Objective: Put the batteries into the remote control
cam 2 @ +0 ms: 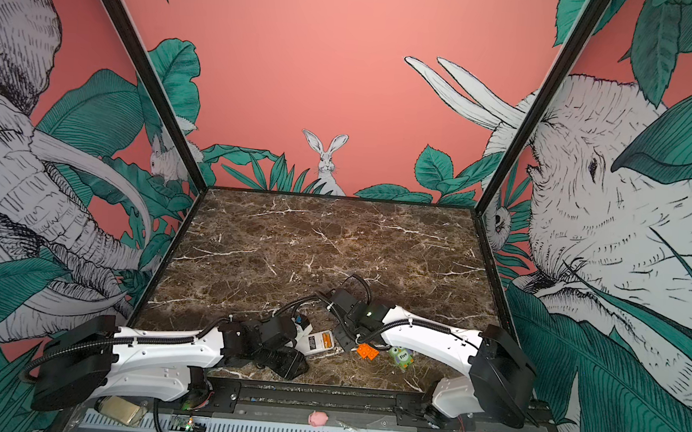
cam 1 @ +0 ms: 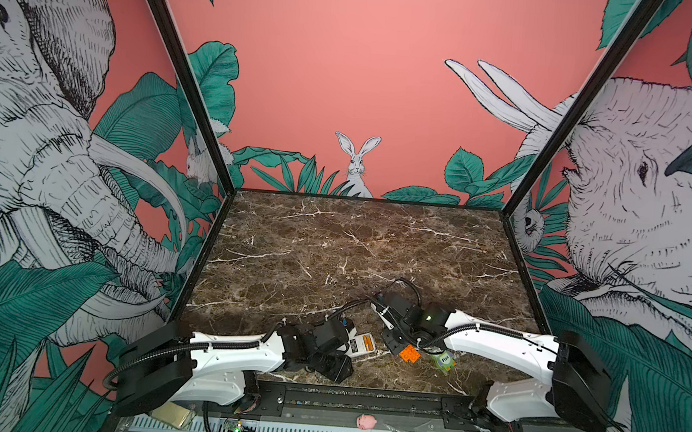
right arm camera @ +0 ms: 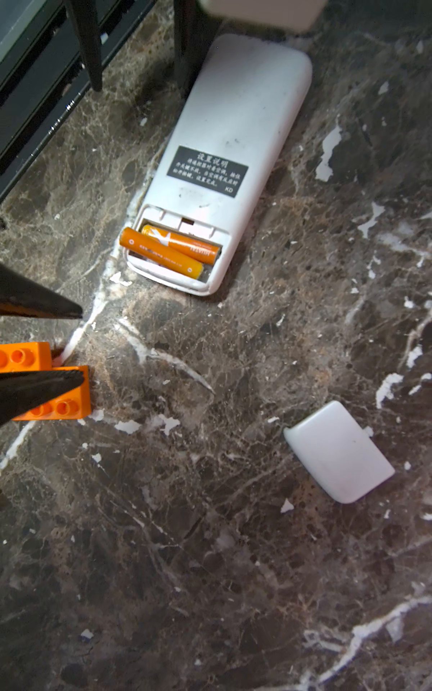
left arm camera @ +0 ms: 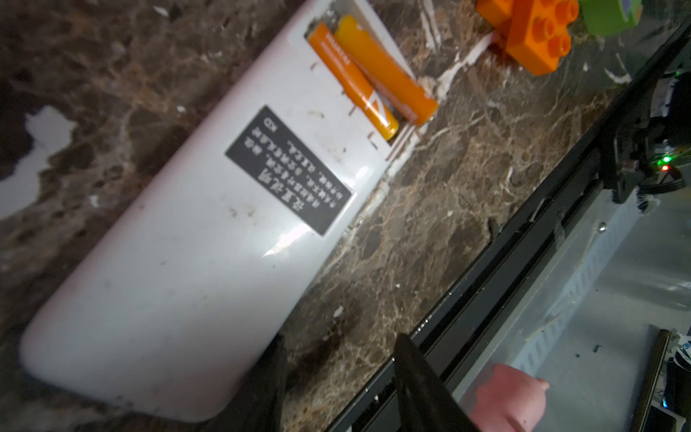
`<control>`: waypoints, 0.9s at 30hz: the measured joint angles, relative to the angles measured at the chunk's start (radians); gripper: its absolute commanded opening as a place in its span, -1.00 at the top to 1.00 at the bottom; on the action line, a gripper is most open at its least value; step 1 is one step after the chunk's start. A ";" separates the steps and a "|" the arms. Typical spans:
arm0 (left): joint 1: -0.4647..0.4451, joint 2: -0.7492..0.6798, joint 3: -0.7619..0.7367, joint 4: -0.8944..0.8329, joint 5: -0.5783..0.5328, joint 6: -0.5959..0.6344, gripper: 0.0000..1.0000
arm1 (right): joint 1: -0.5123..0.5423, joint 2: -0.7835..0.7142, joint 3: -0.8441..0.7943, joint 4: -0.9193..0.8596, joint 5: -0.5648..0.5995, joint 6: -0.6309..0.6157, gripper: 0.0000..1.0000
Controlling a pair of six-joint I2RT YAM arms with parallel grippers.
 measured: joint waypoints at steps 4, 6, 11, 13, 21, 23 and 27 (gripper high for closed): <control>0.013 0.002 0.002 -0.003 0.000 0.014 0.03 | 0.002 -0.005 -0.004 0.006 -0.004 -0.014 0.51; 0.018 -0.002 0.002 -0.008 -0.002 0.020 0.03 | 0.007 -0.005 -0.005 0.008 -0.007 -0.023 0.52; 0.022 -0.027 0.002 -0.037 -0.014 0.024 -0.09 | 0.024 -0.005 -0.012 0.036 -0.033 -0.039 0.52; 0.024 -0.034 0.002 -0.045 -0.019 0.023 -0.11 | 0.028 -0.006 -0.018 0.050 -0.047 -0.041 0.51; 0.028 -0.045 0.019 -0.068 -0.024 0.027 -0.10 | 0.044 -0.047 -0.071 0.098 -0.103 -0.055 0.42; 0.033 -0.090 0.022 -0.078 -0.024 0.021 -0.10 | 0.050 -0.072 -0.092 0.114 -0.117 -0.061 0.40; 0.069 -0.211 0.022 -0.121 -0.024 0.000 -0.11 | 0.054 -0.107 -0.132 0.149 -0.144 -0.075 0.36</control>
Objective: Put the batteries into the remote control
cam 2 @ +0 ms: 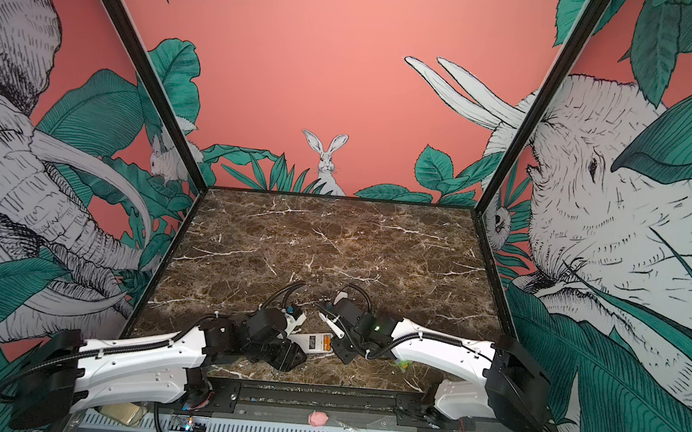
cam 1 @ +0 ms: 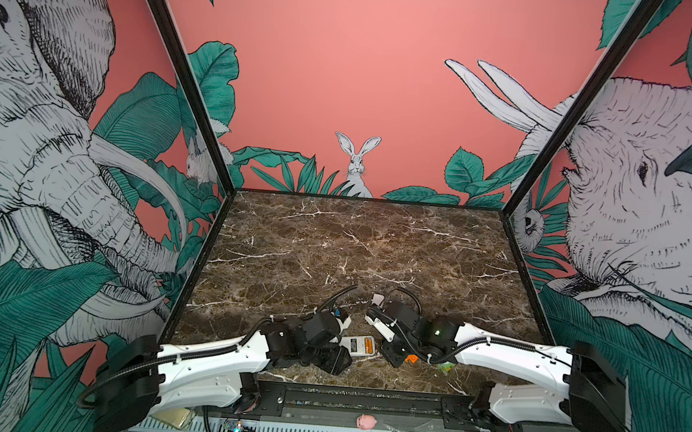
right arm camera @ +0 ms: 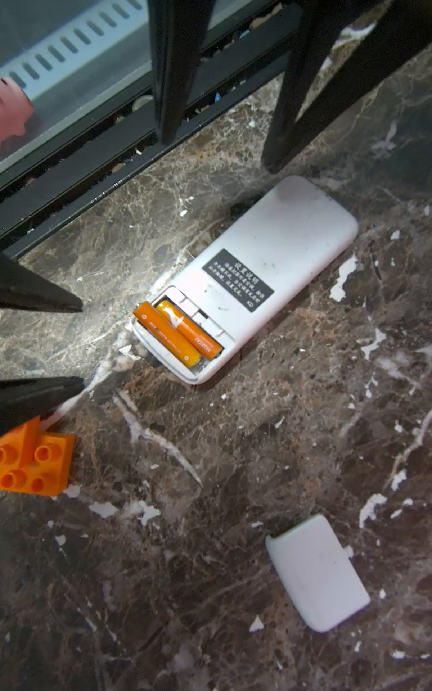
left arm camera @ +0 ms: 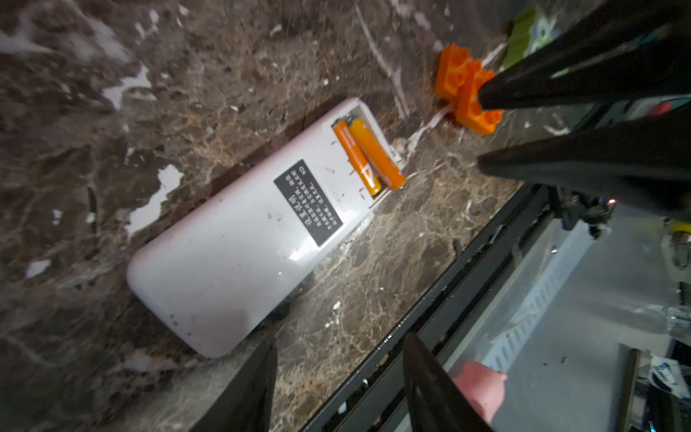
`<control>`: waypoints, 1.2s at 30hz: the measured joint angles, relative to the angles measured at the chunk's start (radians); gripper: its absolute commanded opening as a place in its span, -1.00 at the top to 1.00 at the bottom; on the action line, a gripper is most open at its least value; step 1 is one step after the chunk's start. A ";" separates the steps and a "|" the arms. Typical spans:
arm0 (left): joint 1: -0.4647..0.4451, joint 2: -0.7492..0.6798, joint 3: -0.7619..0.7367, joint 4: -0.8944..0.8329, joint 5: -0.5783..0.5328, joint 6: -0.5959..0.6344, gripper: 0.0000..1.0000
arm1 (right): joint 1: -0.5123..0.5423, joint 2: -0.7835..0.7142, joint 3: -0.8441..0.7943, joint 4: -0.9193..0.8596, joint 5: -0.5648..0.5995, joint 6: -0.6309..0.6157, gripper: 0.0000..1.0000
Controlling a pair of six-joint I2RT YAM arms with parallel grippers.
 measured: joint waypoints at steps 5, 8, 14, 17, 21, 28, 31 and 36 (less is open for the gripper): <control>0.073 -0.039 0.020 -0.091 -0.012 -0.006 -0.14 | 0.010 -0.003 -0.017 0.033 -0.021 -0.038 0.35; 0.087 0.031 0.072 -0.143 -0.031 -0.006 -0.14 | 0.019 0.004 -0.016 0.046 -0.024 -0.068 0.33; 0.087 0.113 0.096 -0.167 -0.045 -0.029 -0.12 | 0.027 0.016 -0.015 0.047 -0.024 -0.149 0.31; 0.087 0.116 0.096 -0.164 -0.047 -0.041 -0.09 | 0.027 0.026 -0.011 0.047 -0.024 -0.189 0.31; 0.087 0.152 0.096 -0.159 -0.048 -0.050 -0.05 | 0.027 0.053 -0.002 0.053 -0.028 -0.226 0.31; 0.087 0.205 0.096 -0.155 -0.067 -0.064 0.02 | 0.028 0.072 -0.002 0.073 -0.044 -0.267 0.31; 0.087 0.215 0.096 -0.150 -0.076 -0.073 0.04 | 0.029 0.072 -0.002 0.074 -0.051 -0.282 0.31; 0.087 0.245 0.096 -0.134 -0.086 -0.076 0.09 | 0.029 0.075 -0.002 0.076 -0.063 -0.302 0.31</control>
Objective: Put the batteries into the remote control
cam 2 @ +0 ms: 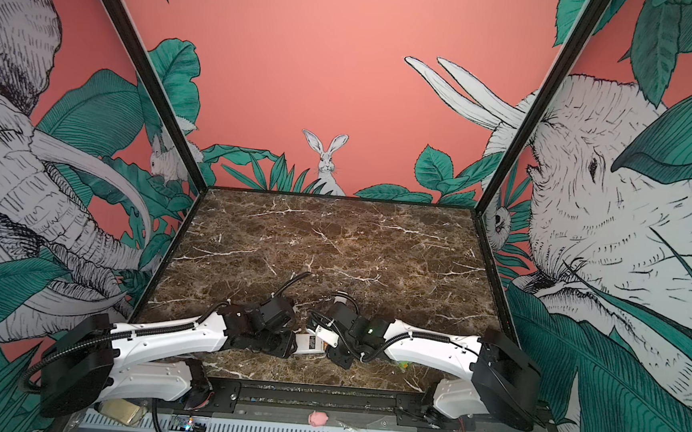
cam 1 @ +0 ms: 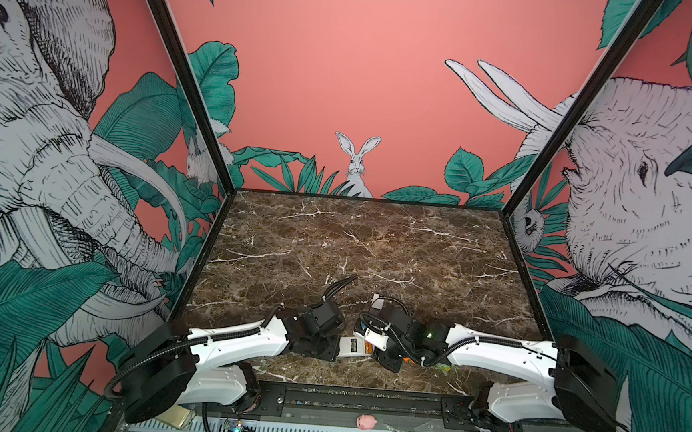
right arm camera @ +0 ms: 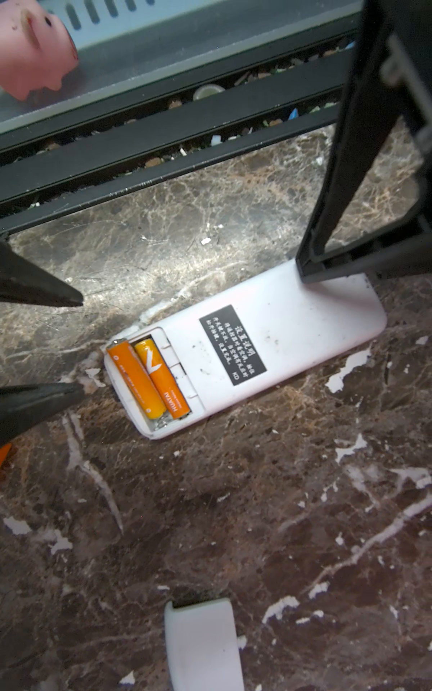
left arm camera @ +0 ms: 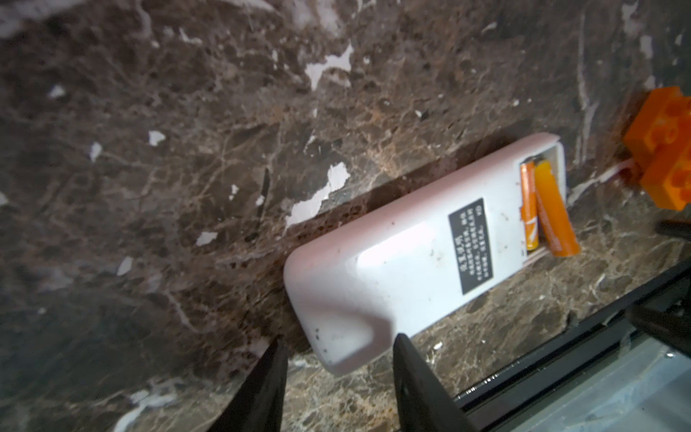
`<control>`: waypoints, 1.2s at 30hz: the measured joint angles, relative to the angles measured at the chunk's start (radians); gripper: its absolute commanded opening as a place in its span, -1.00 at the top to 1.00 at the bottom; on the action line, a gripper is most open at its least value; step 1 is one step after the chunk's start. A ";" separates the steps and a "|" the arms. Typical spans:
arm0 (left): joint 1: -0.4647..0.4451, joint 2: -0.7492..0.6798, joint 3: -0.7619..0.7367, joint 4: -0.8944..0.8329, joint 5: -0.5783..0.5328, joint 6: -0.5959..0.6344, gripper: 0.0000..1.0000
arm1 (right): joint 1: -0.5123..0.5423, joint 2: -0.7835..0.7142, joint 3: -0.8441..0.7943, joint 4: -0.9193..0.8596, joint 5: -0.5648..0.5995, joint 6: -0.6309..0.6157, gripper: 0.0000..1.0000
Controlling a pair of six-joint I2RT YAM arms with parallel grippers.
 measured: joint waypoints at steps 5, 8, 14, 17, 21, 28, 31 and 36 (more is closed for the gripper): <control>0.000 0.019 -0.002 0.032 0.007 -0.003 0.19 | 0.000 0.035 0.002 0.001 0.002 -0.009 0.32; 0.000 0.017 -0.006 0.038 0.013 -0.006 0.22 | 0.000 0.044 0.009 -0.002 0.013 -0.014 0.32; 0.004 0.015 -0.014 0.055 0.016 -0.006 0.24 | 0.000 0.058 0.043 0.001 0.031 -0.024 0.33; 0.006 0.015 -0.016 0.062 0.018 -0.006 0.25 | 0.000 0.071 0.055 0.001 0.031 -0.027 0.35; 0.006 0.014 -0.019 0.070 0.017 -0.006 0.27 | 0.000 0.091 0.061 -0.001 0.031 -0.036 0.44; 0.007 0.013 -0.025 0.085 0.016 -0.007 0.29 | 0.000 0.112 0.062 -0.005 0.027 -0.045 0.45; 0.008 0.013 -0.027 0.092 0.016 -0.009 0.29 | 0.000 0.122 0.062 -0.007 0.027 -0.047 0.46; 0.009 0.017 -0.031 0.100 0.017 -0.010 0.30 | 0.000 0.148 0.067 -0.011 0.032 -0.047 0.52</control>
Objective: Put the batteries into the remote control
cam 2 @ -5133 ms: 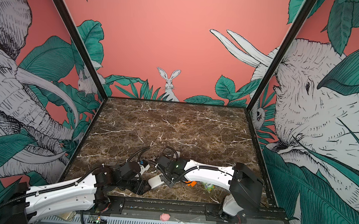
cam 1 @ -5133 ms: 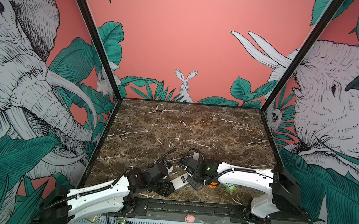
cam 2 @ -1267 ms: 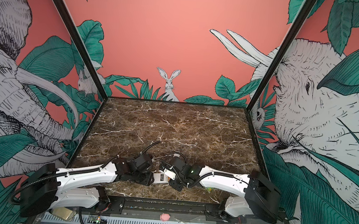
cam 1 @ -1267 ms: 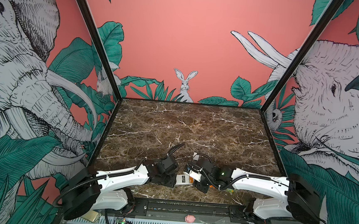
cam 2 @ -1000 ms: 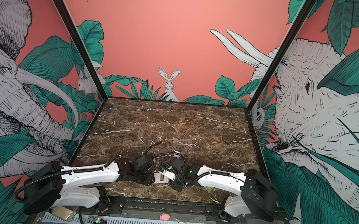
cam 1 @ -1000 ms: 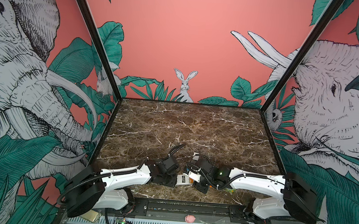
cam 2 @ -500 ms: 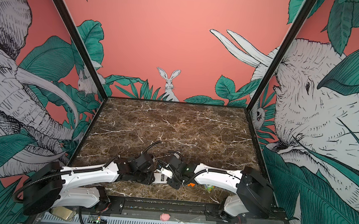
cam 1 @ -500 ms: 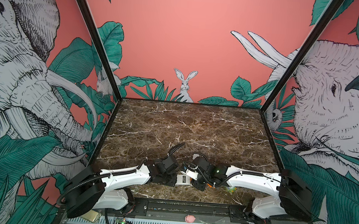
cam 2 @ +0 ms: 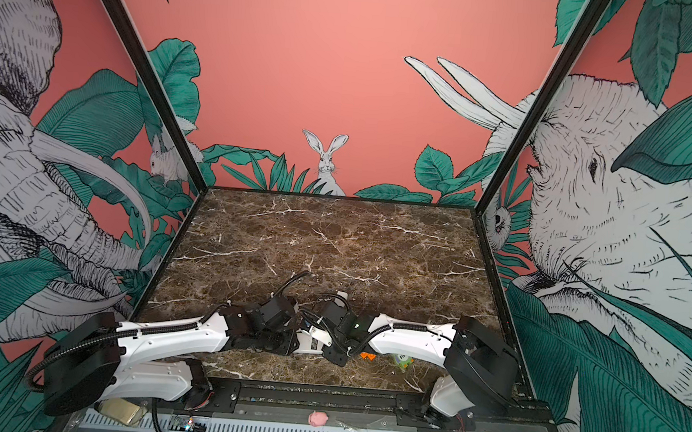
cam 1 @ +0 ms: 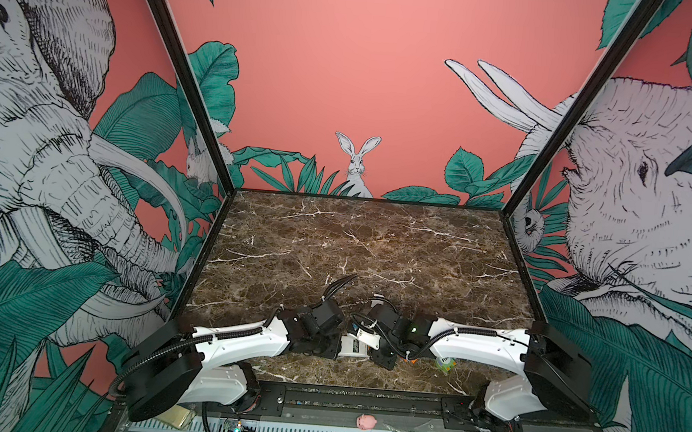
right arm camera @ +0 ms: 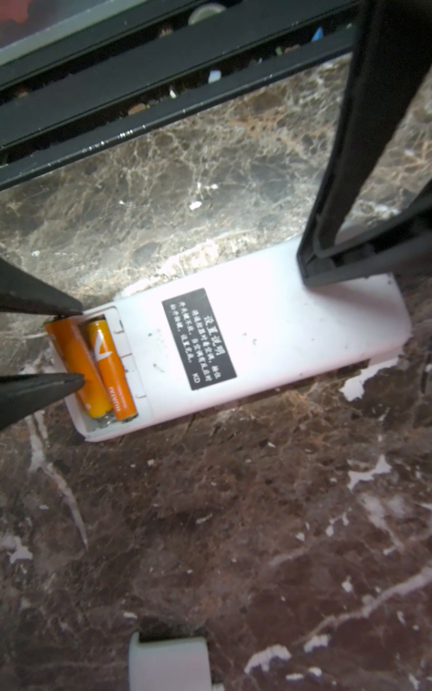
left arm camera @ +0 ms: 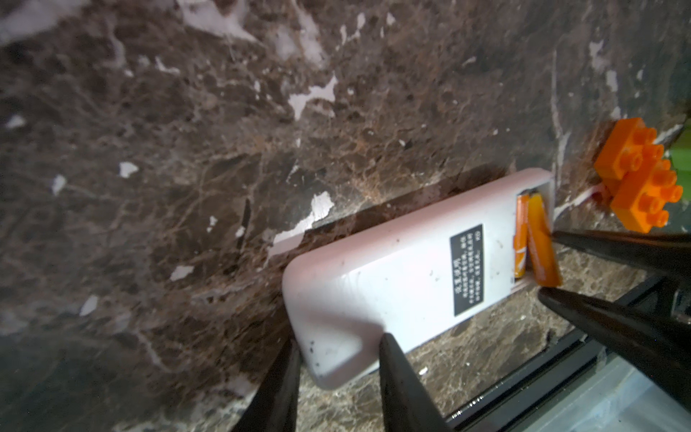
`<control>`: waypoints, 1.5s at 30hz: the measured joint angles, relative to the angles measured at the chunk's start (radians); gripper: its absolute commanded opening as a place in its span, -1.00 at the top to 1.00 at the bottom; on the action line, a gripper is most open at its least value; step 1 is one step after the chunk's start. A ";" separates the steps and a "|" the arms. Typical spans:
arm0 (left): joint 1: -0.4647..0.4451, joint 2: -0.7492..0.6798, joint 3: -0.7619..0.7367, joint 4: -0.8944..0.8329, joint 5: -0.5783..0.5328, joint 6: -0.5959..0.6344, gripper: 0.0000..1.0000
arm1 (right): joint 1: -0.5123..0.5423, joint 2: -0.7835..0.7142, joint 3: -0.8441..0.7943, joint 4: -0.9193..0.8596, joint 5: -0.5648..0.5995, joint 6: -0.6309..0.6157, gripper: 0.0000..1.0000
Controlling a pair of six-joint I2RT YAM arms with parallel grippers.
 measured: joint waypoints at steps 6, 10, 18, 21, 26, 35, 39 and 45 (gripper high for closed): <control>0.000 0.002 -0.001 0.002 0.000 0.000 0.31 | 0.001 0.005 0.016 -0.009 0.008 0.000 0.70; 0.000 0.003 -0.002 0.003 0.000 0.000 0.31 | 0.002 0.007 0.017 -0.011 0.006 0.002 0.75; 0.001 0.000 -0.010 0.013 0.001 0.000 0.31 | 0.005 0.029 0.045 -0.036 0.006 0.021 0.77; 0.001 -0.003 -0.016 0.021 0.002 0.000 0.31 | 0.006 0.034 0.050 -0.040 0.007 0.034 0.79; 0.001 -0.003 -0.017 0.025 0.003 0.001 0.31 | 0.007 0.048 0.062 -0.045 0.008 0.055 0.81; 0.002 -0.003 -0.021 0.038 0.002 0.004 0.32 | 0.007 0.055 0.066 -0.046 0.027 0.088 0.81; 0.002 -0.003 -0.022 0.040 0.003 0.005 0.32 | 0.007 0.055 0.066 -0.046 0.030 0.095 0.68; 0.002 0.001 -0.022 0.048 0.003 0.010 0.32 | 0.007 0.055 0.071 -0.052 0.034 0.095 0.49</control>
